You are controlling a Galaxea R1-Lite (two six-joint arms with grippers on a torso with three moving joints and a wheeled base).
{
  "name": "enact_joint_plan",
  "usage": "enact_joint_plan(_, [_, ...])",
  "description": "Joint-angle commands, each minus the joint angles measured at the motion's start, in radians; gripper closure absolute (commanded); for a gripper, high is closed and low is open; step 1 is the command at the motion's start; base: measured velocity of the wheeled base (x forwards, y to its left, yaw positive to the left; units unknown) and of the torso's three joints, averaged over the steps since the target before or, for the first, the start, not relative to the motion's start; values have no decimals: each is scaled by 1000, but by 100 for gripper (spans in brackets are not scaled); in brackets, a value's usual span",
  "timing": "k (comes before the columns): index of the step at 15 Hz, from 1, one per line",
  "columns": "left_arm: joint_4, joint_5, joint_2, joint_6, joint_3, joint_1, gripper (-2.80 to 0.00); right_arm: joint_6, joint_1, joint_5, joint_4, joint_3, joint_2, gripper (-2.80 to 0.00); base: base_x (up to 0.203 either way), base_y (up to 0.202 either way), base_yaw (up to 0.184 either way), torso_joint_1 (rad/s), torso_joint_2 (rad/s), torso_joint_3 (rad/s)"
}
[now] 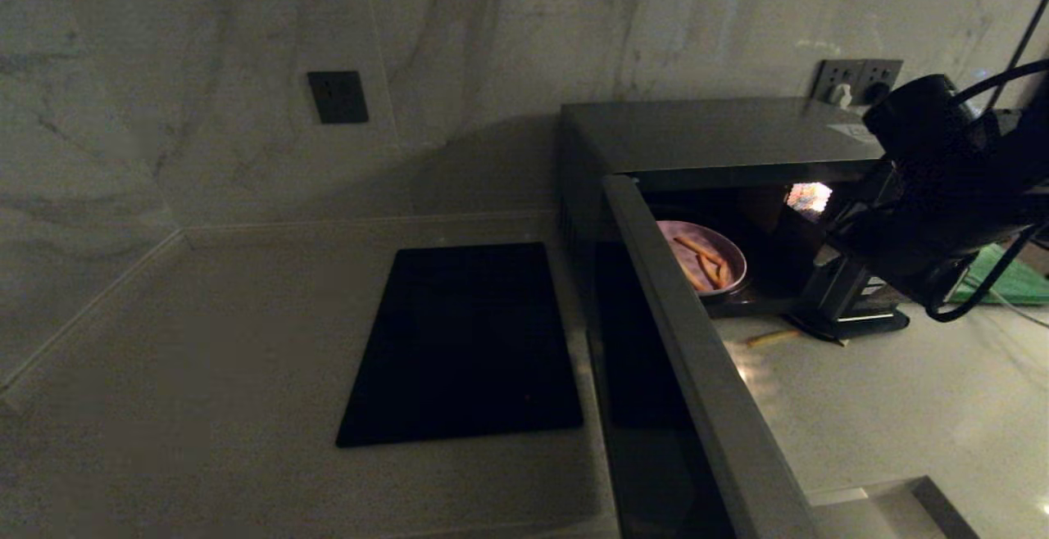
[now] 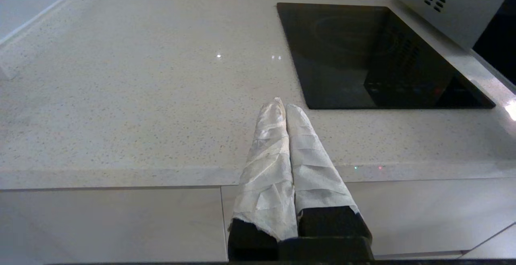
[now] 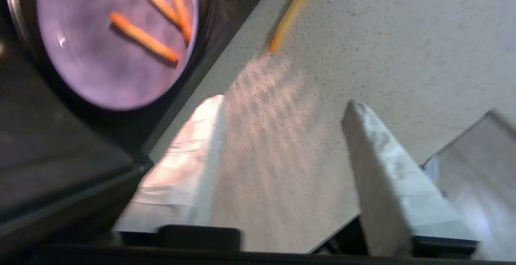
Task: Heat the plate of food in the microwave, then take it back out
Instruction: Close the microwave oven
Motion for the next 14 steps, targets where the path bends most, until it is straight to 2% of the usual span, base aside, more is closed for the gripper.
enact_joint_plan(1, [0, 0, 2, -1, 0, 0, 0, 72, -13, -3, 5, -20, 76, -280, 0, 0, 0, 0, 0, 0])
enact_joint_plan(6, [0, 0, 2, -1, 0, 0, 0, 237, -28, -6, 103, -44, 181, -280, 0, 0, 0, 0, 0, 0])
enact_joint_plan(10, [0, 0, 2, -1, 0, 0, 0, 285, -42, -2, 148, -72, 231, -280, 0, 0, 0, 0, 0, 0])
enact_joint_plan(14, [0, 0, 2, -1, 0, 0, 0, 291, -53, -1, 142, -78, 288, -280, 0, 0, 0, 0, 0, 0])
